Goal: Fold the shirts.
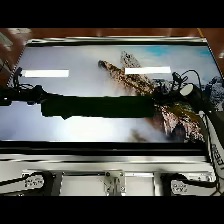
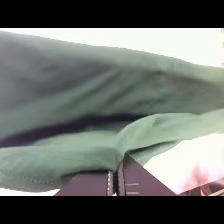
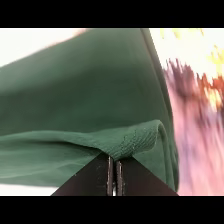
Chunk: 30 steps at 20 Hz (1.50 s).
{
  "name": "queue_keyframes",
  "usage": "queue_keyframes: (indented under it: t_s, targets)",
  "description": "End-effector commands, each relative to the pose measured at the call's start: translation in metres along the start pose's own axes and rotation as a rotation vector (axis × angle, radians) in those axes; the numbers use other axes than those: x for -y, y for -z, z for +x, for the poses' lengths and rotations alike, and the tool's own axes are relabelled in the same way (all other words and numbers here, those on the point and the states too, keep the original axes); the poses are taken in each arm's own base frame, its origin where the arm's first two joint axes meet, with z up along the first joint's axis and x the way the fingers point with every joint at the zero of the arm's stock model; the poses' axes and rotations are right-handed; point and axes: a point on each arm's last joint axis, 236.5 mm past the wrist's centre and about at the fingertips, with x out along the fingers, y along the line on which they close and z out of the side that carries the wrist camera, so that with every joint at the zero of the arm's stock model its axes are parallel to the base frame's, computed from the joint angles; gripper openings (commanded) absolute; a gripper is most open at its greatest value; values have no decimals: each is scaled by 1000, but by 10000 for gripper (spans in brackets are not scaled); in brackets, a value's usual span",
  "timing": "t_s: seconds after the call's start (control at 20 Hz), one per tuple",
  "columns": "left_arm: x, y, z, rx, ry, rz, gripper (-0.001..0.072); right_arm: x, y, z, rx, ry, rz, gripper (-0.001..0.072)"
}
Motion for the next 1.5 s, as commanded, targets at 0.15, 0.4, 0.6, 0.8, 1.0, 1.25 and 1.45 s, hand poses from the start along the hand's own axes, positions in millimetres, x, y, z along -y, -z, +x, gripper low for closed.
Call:
queue_keyframes:
  t_s: [0.15,0.4,0.6,0.8,1.0,1.25,1.45]
  targets:
    - [-37,-14,41,-64,4,-64,32,-9,-29,44,12,-1,-13,56]
    - [-57,-2,64,-121,1,-211,225,8,4,63,-125,33,-17,57]
    - [-46,-11,50,-124,24,-172,496,12,-1,50,-116,44,-126,646]
    - [-14,-30,20,-124,82,-88,495,43,-13,18,-105,53,-8,646]
    - [28,-45,3,-64,170,-52,494,31,12,31,-237,-142,145,646]
    - [67,-45,-14,-29,211,36,494,6,28,71,-287,-230,185,646]
    - [104,-43,-21,-10,288,68,494,-5,17,82,-233,-255,232,207]
